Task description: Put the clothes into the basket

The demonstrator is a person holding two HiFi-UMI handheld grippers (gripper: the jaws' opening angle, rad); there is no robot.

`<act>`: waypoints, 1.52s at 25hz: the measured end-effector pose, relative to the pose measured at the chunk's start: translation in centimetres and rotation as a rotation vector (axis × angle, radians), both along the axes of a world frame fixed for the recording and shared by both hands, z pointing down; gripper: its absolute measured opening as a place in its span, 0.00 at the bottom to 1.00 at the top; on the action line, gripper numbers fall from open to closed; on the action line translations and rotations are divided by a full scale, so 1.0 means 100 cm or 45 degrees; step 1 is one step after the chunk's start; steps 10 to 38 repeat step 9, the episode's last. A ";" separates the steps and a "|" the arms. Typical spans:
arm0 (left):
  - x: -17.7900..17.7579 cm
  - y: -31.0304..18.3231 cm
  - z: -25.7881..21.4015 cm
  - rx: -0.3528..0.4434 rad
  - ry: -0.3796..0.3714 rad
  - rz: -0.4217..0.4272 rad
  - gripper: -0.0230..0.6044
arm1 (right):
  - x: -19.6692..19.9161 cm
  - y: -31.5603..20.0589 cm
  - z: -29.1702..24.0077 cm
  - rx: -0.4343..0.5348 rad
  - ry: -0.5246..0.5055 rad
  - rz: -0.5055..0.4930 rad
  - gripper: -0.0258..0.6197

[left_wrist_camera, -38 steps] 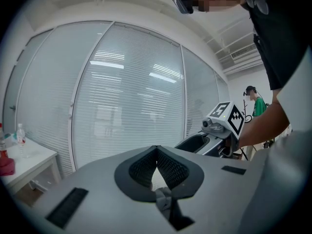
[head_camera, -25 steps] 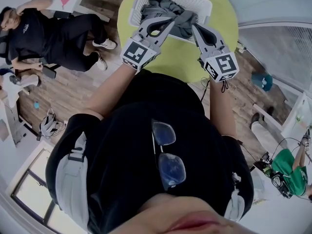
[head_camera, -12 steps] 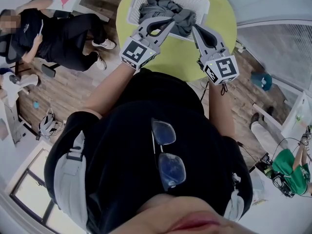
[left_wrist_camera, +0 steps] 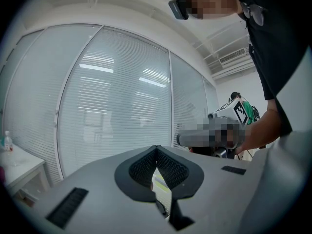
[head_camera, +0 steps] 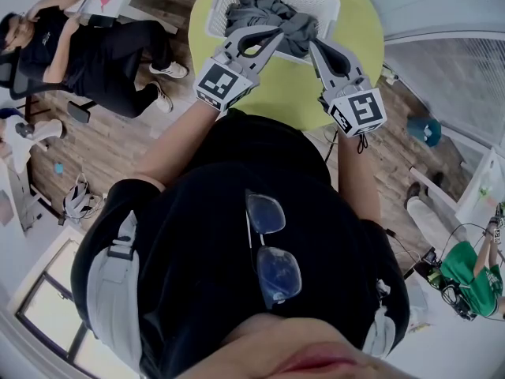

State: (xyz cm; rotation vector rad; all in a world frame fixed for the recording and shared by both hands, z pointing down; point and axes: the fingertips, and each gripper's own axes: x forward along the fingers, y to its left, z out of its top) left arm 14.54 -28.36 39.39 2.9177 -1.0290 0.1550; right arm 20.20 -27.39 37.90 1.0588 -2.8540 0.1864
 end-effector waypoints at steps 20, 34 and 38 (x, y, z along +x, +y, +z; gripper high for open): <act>0.006 -0.006 -0.003 0.000 0.018 0.008 0.05 | 0.005 -0.004 0.004 -0.001 0.010 0.015 0.08; 0.006 -0.006 -0.003 0.000 0.018 0.008 0.05 | 0.005 -0.004 0.004 -0.001 0.010 0.015 0.08; 0.006 -0.006 -0.003 0.000 0.018 0.008 0.05 | 0.005 -0.004 0.004 -0.001 0.010 0.015 0.08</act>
